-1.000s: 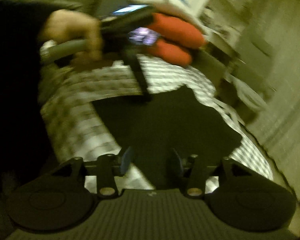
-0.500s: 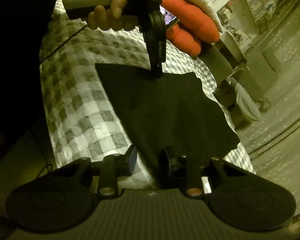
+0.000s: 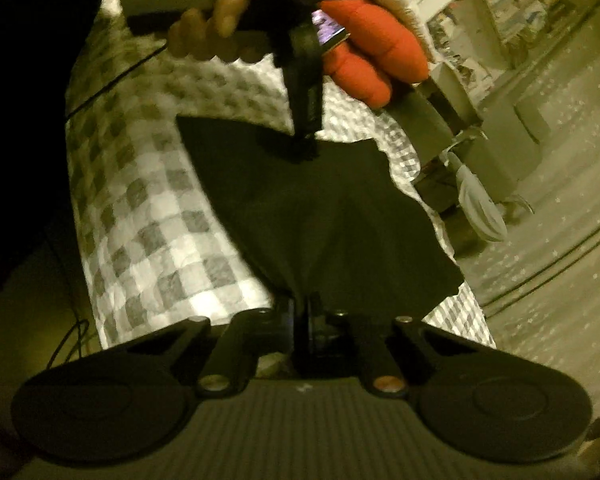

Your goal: Fold clothes

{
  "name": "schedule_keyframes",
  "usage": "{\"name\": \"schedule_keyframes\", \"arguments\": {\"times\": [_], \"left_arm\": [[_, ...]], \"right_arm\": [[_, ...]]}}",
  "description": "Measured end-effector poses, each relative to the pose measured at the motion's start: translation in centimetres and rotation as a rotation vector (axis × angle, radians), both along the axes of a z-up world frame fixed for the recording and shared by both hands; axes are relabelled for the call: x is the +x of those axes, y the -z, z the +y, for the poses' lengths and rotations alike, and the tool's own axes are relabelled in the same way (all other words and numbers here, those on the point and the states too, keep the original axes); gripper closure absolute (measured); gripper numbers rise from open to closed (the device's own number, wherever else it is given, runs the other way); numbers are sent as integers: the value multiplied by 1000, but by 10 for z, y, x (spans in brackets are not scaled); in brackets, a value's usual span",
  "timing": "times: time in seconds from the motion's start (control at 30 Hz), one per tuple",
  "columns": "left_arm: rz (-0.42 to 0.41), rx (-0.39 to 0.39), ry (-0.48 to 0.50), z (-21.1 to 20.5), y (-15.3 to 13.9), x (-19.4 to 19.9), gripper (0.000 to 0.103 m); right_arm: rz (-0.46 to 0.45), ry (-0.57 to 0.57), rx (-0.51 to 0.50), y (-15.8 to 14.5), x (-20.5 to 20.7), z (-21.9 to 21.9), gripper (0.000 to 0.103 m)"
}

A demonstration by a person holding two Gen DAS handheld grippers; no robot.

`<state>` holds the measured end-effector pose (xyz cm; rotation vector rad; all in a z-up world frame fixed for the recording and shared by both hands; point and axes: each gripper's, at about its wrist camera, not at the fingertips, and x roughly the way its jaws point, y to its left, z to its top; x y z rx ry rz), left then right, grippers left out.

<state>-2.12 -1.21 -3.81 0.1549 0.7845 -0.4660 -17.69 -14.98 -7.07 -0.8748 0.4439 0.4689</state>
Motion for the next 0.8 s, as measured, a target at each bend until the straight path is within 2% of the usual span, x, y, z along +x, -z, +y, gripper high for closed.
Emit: {"name": "schedule_keyframes", "arguments": {"times": [0.13, 0.27, 0.37, 0.5, 0.57, 0.63, 0.7, 0.8], "left_arm": [[-9, -6, 16, 3, -6, -4, 90], [-41, -60, 71, 11, -23, -17, 89], [-48, -131, 125, 22, -35, -28, 86], [-57, -212, 188, 39, -44, -43, 73], [-63, -244, 226, 44, -46, -50, 72], [-78, -250, 270, 43, -48, -57, 71], [-95, -250, 311, 41, -50, -63, 60], [-125, -251, 379, 39, -54, -72, 52]], "right_arm": [[-11, 19, 64, -11, 3, -3, 98], [-22, 36, 132, -24, 12, -7, 98], [-27, 50, 171, -33, 25, -9, 98], [-18, 75, 226, -44, 48, -9, 98], [-12, 93, 240, -47, 57, -9, 98], [-7, 119, 250, -48, 66, -9, 98], [1, 145, 263, -50, 72, -11, 98], [8, 172, 270, -50, 79, -11, 98]]}}
